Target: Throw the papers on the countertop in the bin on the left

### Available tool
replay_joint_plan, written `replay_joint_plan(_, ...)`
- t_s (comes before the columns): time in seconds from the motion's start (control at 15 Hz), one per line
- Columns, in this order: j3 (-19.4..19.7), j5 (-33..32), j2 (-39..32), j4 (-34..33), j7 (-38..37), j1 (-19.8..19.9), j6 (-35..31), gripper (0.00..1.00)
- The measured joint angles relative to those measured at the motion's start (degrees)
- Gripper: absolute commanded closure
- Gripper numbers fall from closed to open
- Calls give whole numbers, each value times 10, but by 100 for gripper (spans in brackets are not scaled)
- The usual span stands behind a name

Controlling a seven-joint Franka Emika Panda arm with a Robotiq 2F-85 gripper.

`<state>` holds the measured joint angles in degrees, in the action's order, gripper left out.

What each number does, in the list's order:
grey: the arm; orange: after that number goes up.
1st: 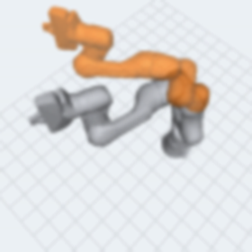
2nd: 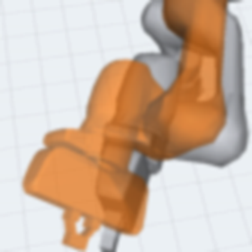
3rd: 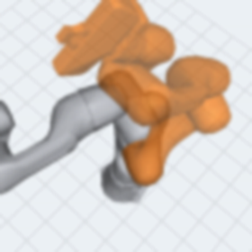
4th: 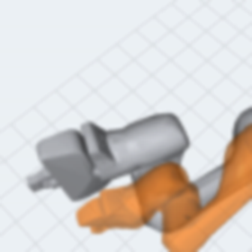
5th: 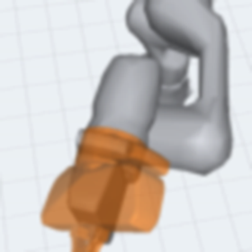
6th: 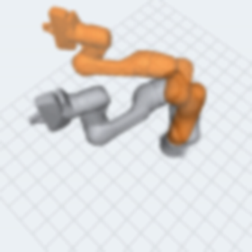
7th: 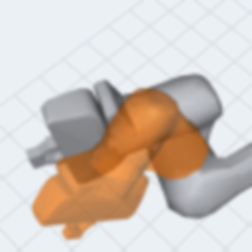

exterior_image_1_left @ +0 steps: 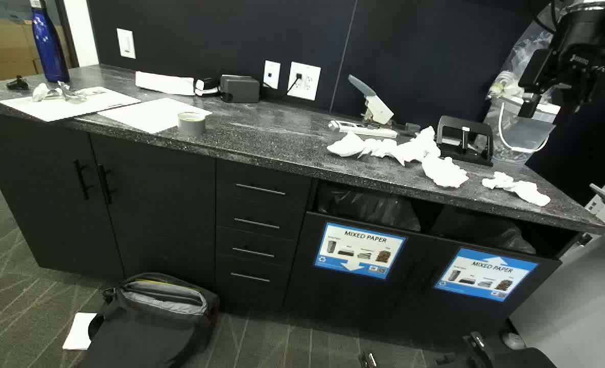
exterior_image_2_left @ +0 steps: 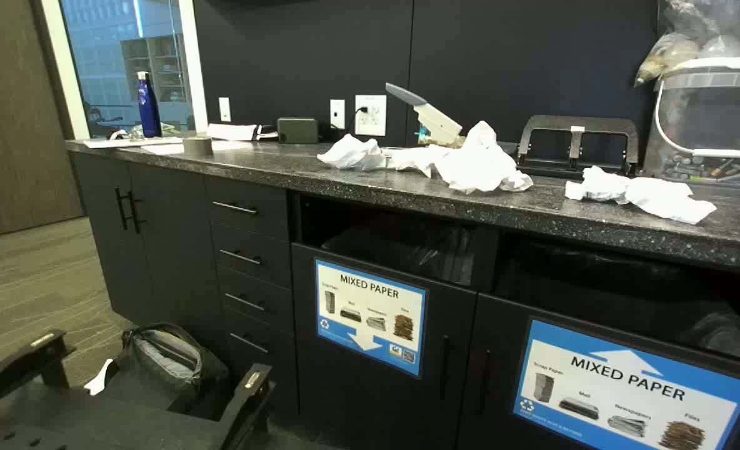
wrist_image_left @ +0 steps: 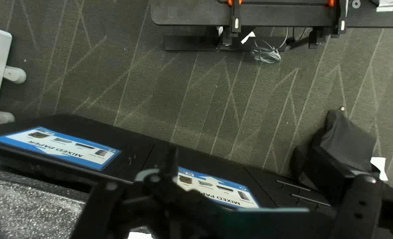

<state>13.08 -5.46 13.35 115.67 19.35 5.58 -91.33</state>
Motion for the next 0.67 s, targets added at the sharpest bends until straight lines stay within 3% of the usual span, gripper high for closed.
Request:
replay_joint_plan(0.47,0,0,2,-4,0,0,0,0)
replay_joint_plan(0.67,0,0,-6,7,-1,1,-35,0)
